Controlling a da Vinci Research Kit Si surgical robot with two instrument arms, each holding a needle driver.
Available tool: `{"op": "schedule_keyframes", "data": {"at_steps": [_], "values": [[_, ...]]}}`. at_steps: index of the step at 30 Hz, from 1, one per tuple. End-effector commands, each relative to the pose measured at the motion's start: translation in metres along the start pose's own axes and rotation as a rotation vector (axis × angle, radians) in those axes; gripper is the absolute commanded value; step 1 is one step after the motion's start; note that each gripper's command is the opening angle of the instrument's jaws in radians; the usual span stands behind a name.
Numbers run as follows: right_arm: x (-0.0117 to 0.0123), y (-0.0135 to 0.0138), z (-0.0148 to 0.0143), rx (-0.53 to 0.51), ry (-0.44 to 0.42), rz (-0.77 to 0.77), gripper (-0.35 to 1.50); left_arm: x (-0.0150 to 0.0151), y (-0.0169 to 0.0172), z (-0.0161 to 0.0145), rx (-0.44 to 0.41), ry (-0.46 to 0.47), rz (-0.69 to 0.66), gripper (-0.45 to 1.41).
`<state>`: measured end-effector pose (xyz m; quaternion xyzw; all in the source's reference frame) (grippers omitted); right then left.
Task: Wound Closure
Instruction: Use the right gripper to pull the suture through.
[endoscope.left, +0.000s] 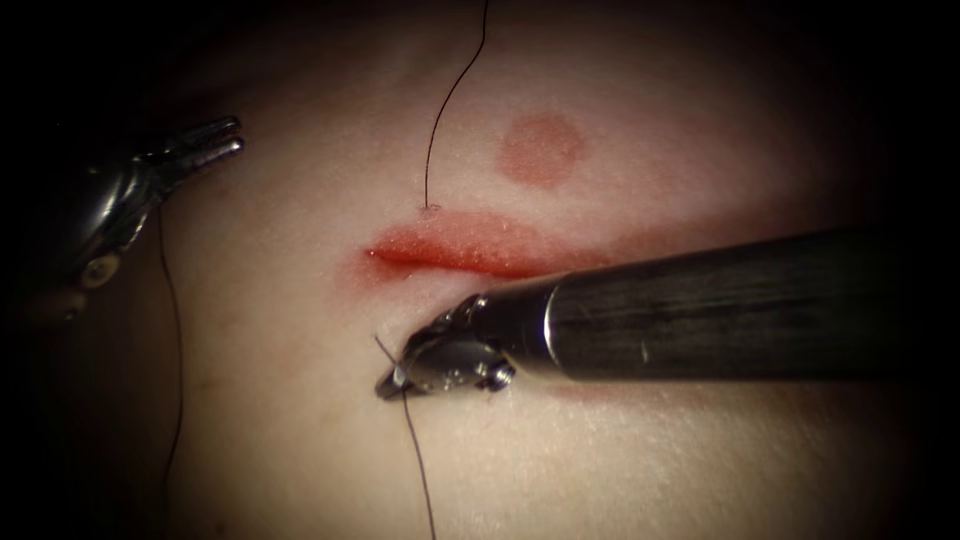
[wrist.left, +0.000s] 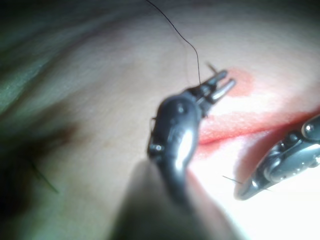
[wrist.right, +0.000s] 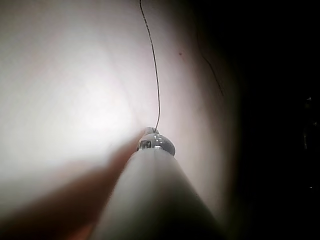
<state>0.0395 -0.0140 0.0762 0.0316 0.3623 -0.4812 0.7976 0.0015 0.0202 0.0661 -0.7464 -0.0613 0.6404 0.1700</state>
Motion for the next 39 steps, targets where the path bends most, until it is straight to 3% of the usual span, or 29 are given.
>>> {"op": "schedule_keyframes", "data": {"at_steps": [1, 9, 13, 21, 22, 23, 26, 30, 33, 35, 38, 39], "values": [[0.0000, 0.0002, 0.0008, -0.013, 0.001, 0.016, -0.35, -0.0008, -0.0001, 0.0004, -0.001, 0.001, -0.001, -0.35], [0.0002, -0.0005, -0.0004, -0.045, 0.025, 0.149, -0.35, -0.0008, -0.0001, 0.0004, -0.001, 0.001, -0.001, -0.35], [0.0031, -0.0027, -0.0033, -0.042, 0.064, 0.207, -0.35, -0.0008, -0.0001, 0.0004, -0.002, 0.001, -0.001, -0.35], [0.0124, -0.0079, -0.0103, -0.044, 0.060, 0.226, -0.35, -0.0010, -0.0001, 0.0009, 0.004, 0.000, -0.006, -0.35], [0.0156, -0.0099, -0.0132, -0.049, 0.059, 0.242, -0.35, -0.0010, -0.0002, 0.0009, 0.004, 0.001, -0.006, -0.35], [0.0156, -0.0099, -0.0132, -0.049, 0.059, 0.242, -0.35, -0.0010, -0.0002, 0.0009, 0.004, 0.001, -0.006, -0.35], [0.0199, -0.0124, -0.0171, -0.050, 0.025, 0.252, -0.35, -0.0011, -0.0002, 0.0010, 0.003, 0.002, -0.005, -0.35], [0.0245, -0.0142, -0.0205, -0.046, 0.022, 0.258, -0.35, -0.0012, -0.0003, 0.0010, 0.003, 0.003, -0.005, -0.35], [0.0262, -0.0138, -0.0219, -0.041, 0.055, 0.256, -0.35, -0.0012, -0.0002, 0.0011, 0.001, 0.005, -0.005, -0.35], [0.0251, -0.0124, -0.0231, -0.191, 0.087, 0.311, 0.73, -0.0012, -0.0002, 0.0011, 0.001, 0.004, -0.005, -0.35], [0.0215, -0.0099, -0.0238, -0.279, 0.082, 0.398, 1.01, -0.0012, -0.0002, 0.0011, 0.001, 0.004, -0.005, -0.35], [0.0193, -0.0087, -0.0238, -0.304, 0.026, 0.455, 1.14, -0.0012, -0.0002, 0.0011, 0.002, 0.004, -0.005, -0.35]]}}
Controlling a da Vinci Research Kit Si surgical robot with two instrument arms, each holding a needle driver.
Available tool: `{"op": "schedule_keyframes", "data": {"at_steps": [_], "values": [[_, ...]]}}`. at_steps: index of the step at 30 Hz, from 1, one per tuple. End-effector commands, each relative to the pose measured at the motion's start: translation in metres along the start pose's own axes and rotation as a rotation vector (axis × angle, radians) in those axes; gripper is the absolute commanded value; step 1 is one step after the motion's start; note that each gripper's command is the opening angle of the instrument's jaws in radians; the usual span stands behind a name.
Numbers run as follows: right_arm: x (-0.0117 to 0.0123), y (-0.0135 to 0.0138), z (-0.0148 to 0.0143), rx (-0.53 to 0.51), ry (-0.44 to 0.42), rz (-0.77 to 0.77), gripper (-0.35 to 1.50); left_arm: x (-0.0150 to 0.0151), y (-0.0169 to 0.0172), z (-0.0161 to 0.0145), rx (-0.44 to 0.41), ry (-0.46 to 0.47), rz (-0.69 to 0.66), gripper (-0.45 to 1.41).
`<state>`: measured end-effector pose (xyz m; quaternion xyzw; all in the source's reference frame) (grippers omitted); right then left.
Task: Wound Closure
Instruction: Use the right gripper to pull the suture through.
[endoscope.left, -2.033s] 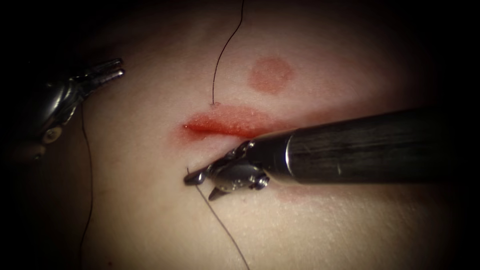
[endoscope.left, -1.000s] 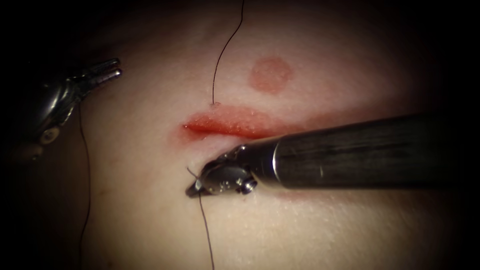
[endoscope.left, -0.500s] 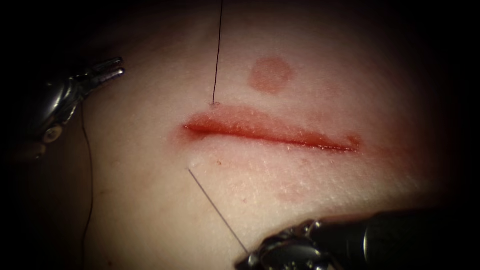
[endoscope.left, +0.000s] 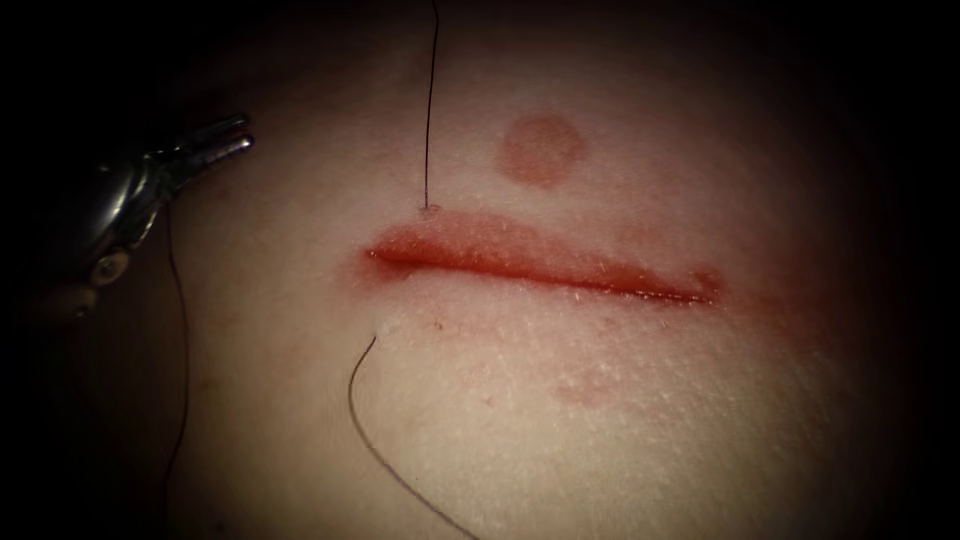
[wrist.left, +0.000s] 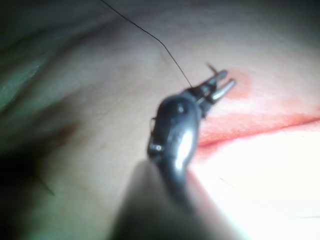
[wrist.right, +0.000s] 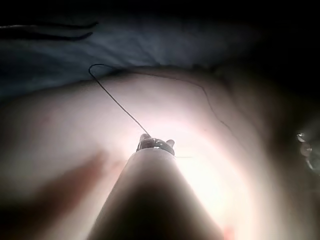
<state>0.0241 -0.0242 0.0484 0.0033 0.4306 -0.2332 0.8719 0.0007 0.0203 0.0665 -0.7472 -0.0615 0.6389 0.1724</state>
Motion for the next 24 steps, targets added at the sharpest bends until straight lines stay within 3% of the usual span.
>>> {"op": "schedule_keyframes", "data": {"at_steps": [1, 3, 5, 8, 12, 16, 18, 24], "values": [[-0.0022, 0.0022, 0.0017, -0.036, -0.054, 0.042, 1.26, -0.0008, -0.0001, 0.0004, -0.001, 0.001, -0.001, -0.35], [-0.0052, 0.0047, 0.0034, -0.080, -0.148, 0.116, 1.26, -0.0008, -0.0001, 0.0004, -0.002, 0.001, -0.001, -0.35], [-0.0066, 0.0056, 0.0050, -0.133, -0.159, 0.224, 1.36, -0.0008, -0.0002, 0.0004, -0.002, 0.001, -0.001, -0.35], [-0.0075, 0.0056, 0.0059, -0.142, -0.172, 0.246, 1.48, -0.0008, -0.0002, 0.0003, -0.002, 0.001, -0.001, -0.35], [-0.0074, 0.0045, 0.0050, -0.061, -0.180, 0.273, 1.48, -0.0007, -0.0002, 0.0001, -0.005, 0.002, -0.002, -0.35], [-0.0060, 0.0025, 0.0025, 0.034, -0.135, 0.306, 1.48, -0.0006, -0.0003, -0.0001, -0.007, 0.002, -0.004, -0.35], [-0.0041, 0.0006, -0.0009, 0.121, -0.096, 0.344, 1.46, -0.0007, -0.0003, 0.0003, -0.003, 0.001, -0.004, -0.35], [-0.0017, -0.0001, -0.0067, 0.146, 0.035, 0.291, 1.40, -0.0009, -0.0003, 0.0008, -0.002, 0.005, -0.003, -0.35]]}}
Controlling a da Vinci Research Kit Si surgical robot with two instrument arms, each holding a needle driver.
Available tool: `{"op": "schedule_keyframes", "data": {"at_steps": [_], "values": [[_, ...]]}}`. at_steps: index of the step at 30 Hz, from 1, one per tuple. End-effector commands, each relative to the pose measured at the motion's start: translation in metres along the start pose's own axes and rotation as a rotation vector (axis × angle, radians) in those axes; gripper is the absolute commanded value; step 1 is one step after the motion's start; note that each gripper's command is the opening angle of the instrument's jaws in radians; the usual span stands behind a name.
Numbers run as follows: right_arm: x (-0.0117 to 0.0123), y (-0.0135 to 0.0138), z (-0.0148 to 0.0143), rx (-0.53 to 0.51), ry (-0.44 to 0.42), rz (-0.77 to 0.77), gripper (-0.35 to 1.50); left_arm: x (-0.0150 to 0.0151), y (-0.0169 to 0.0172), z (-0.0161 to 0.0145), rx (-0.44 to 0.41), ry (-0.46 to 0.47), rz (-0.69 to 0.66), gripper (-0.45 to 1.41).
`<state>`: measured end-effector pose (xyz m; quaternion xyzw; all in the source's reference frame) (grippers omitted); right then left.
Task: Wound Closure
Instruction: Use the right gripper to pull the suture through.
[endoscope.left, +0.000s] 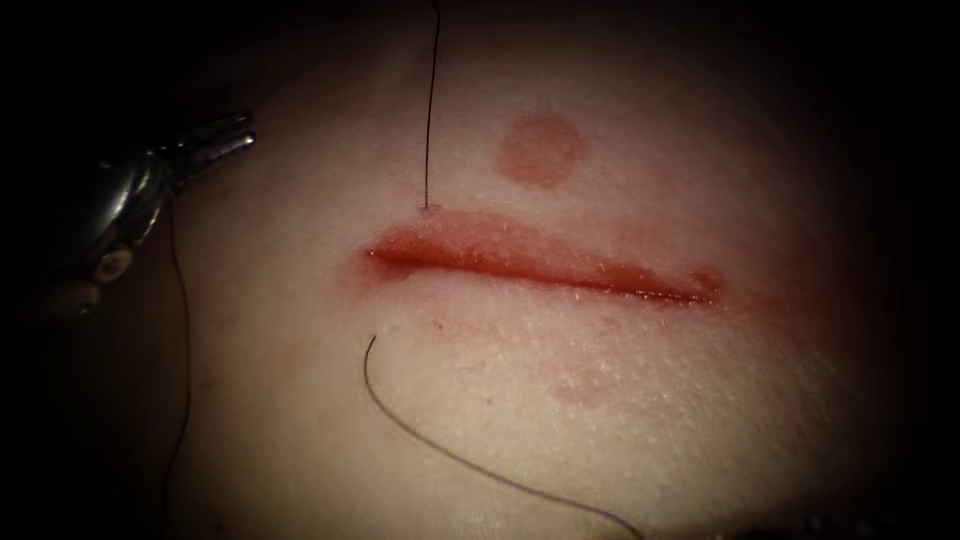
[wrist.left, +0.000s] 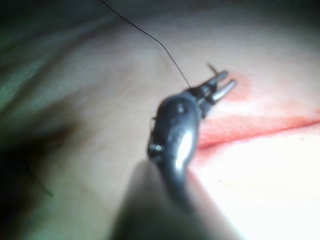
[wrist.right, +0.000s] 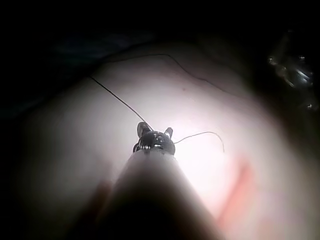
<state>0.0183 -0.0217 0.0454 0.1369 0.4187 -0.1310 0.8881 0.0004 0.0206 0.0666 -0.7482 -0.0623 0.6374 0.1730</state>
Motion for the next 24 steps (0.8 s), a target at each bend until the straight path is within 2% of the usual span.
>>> {"op": "schedule_keyframes", "data": {"at_steps": [1, 3, 4, 5, 7, 8, 10, 11, 12, 15, 17, 20, 24], "values": [[0.0000, -0.0005, 0.0002, -0.004, 0.006, -0.011, 1.40, -0.0008, -0.0001, 0.0004, -0.001, 0.002, -0.001, -0.35], [-0.0002, -0.0003, -0.0017, -0.052, -0.036, -0.055, 1.48, -0.0008, 0.0000, 0.0003, -0.002, 0.001, 0.000, -0.35], [-0.0008, -0.0006, -0.0041, -0.037, -0.052, -0.064, 1.48, -0.0008, 0.0000, 0.0000, -0.005, 0.002, 0.000, -0.35], [-0.0009, -0.0007, -0.0047, -0.038, -0.048, -0.061, 1.48, -0.0007, 0.0000, -0.0001, -0.006, 0.002, 0.000, -0.35], [-0.0014, -0.0004, -0.0062, -0.081, 0.020, -0.007, 1.48, -0.0007, 0.0000, -0.0002, -0.008, 0.002, -0.001, -0.35], [-0.0014, -0.0004, -0.0062, -0.081, 0.020, -0.007, 1.48, -0.0007, 0.0000, -0.0002, -0.008, 0.002, -0.001, -0.35], [-0.0020, 0.0000, -0.0073, -0.134, 0.075, 0.061, 1.48, -0.0007, 0.0000, -0.0001, -0.006, 0.002, -0.001, -0.35], [-0.0024, 0.0008, -0.0077, -0.187, 0.115, 0.137, 1.48, -0.0008, 0.0000, 0.0001, -0.003, 0.001, 0.000, -0.35], [-0.0025, 0.0010, -0.0079, -0.204, 0.128, 0.147, 1.48, -0.0008, 0.0000, 0.0002, -0.003, 0.001, 0.001, -0.35], [-0.0028, 0.0020, -0.0090, -0.201, 0.206, 0.216, 1.48, -0.0008, 0.0000, 0.0002, -0.002, 0.001, 0.001, -0.35], [-0.0029, 0.0033, -0.0095, -0.278, 0.241, 0.250, 1.48, -0.0008, 0.0000, 0.0001, -0.004, 0.002, 0.001, -0.35], [-0.0027, 0.0052, -0.0087, -0.369, 0.262, 0.287, 1.48, -0.0008, 0.0000, 0.0001, -0.005, 0.002, 0.000, -0.35], [-0.0014, 0.0074, -0.0041, -0.372, 0.207, 0.347, 1.48, -0.0010, 0.0002, 0.0002, -0.002, 0.001, 0.004, -0.35]]}}
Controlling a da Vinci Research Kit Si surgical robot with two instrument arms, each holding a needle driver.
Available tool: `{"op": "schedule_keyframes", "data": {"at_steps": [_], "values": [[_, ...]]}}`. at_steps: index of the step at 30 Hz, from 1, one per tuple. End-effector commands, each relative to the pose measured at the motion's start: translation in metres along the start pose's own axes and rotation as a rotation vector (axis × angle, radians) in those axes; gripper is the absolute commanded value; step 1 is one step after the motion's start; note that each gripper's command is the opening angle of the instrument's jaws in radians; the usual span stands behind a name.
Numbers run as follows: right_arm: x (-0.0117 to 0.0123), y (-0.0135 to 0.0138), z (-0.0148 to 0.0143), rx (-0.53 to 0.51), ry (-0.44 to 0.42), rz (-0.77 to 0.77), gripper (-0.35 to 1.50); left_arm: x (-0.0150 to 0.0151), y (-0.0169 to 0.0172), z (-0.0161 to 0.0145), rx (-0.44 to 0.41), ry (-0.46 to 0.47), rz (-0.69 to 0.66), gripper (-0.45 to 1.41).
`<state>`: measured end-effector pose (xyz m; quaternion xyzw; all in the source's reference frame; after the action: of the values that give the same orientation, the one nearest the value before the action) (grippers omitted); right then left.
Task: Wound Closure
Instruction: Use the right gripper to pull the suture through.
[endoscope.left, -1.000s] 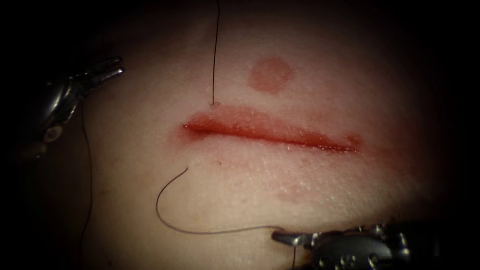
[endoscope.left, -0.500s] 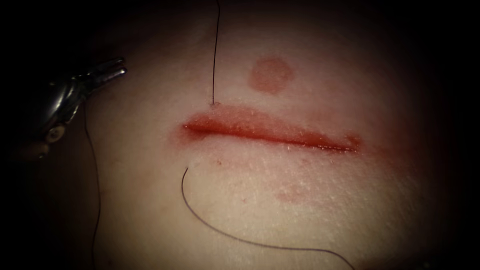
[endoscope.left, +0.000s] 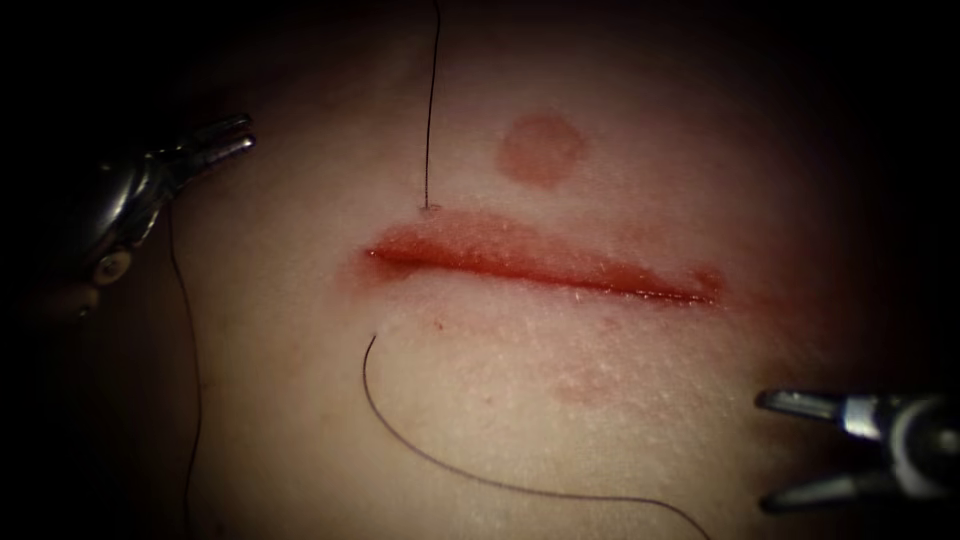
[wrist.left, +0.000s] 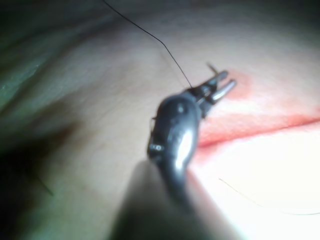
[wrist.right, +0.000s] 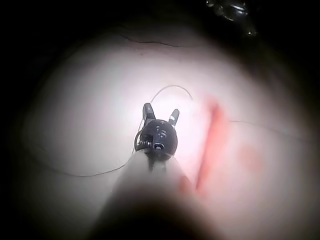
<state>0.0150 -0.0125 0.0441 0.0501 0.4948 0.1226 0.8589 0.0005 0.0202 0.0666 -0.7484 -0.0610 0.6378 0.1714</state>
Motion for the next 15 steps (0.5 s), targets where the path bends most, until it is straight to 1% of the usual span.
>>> {"op": "schedule_keyframes", "data": {"at_steps": [1, 2, 3, 4, 7, 8, 9, 10, 11, 13, 14, 15], "values": [[0.0003, -0.0012, 0.0051, 0.016, -0.042, 0.003, 1.45, -0.0009, 0.0000, 0.0004, -0.002, 0.001, 0.001, -0.35], [0.0003, -0.0012, 0.0051, 0.016, -0.042, 0.003, 1.45, -0.0009, 0.0000, 0.0004, -0.002, 0.001, 0.001, -0.35], [0.0003, -0.0013, 0.0076, 0.016, -0.066, 0.006, 1.45, -0.0009, -0.0001, 0.0004, -0.003, 0.002, -0.005, -0.35], [0.0001, -0.0012, 0.0114, -0.004, -0.095, 0.019, 1.45, -0.0009, -0.0001, 0.0002, -0.005, 0.002, -0.006, -0.35], [-0.0005, -0.0010, 0.0151, -0.015, -0.134, 0.029, 1.45, -0.0009, -0.0001, 0.0001, -0.006, 0.002, -0.006, -0.35], [-0.0007, -0.0011, 0.0157, -0.009, -0.142, 0.040, 1.41, -0.0009, -0.0001, 0.0001, -0.006, 0.002, -0.005, -0.35], [-0.0010, -0.0012, 0.0168, 0.009, -0.168, 0.068, 1.36, -0.0009, 0.0000, 0.0001, -0.006, 0.002, -0.005, -0.35], [-0.0011, -0.0014, 0.0176, 0.026, -0.187, 0.085, 1.28, -0.0010, 0.0000, 0.0001, -0.006, 0.002, -0.005, -0.35], [-0.0014, -0.0018, 0.0191, 0.032, -0.201, 0.155, 1.13, -0.0011, 0.0000, 0.0001, -0.006, 0.002, -0.003, -0.35], [-0.0014, -0.0020, 0.0202, 0.032, -0.186, 0.185, 1.13, -0.0013, 0.0000, 0.0001, -0.006, 0.002, -0.008, -0.35], [-0.0013, -0.0021, 0.0209, 0.035, -0.176, 0.193, 1.16, -0.0013, 0.0000, 0.0001, -0.006, 0.002, -0.007, -0.35], [-0.0010, -0.0020, 0.0220, 0.060, -0.146, 0.198, 1.30, -0.0015, -0.0001, 0.0001, -0.007, 0.003, -0.006, -0.35]]}}
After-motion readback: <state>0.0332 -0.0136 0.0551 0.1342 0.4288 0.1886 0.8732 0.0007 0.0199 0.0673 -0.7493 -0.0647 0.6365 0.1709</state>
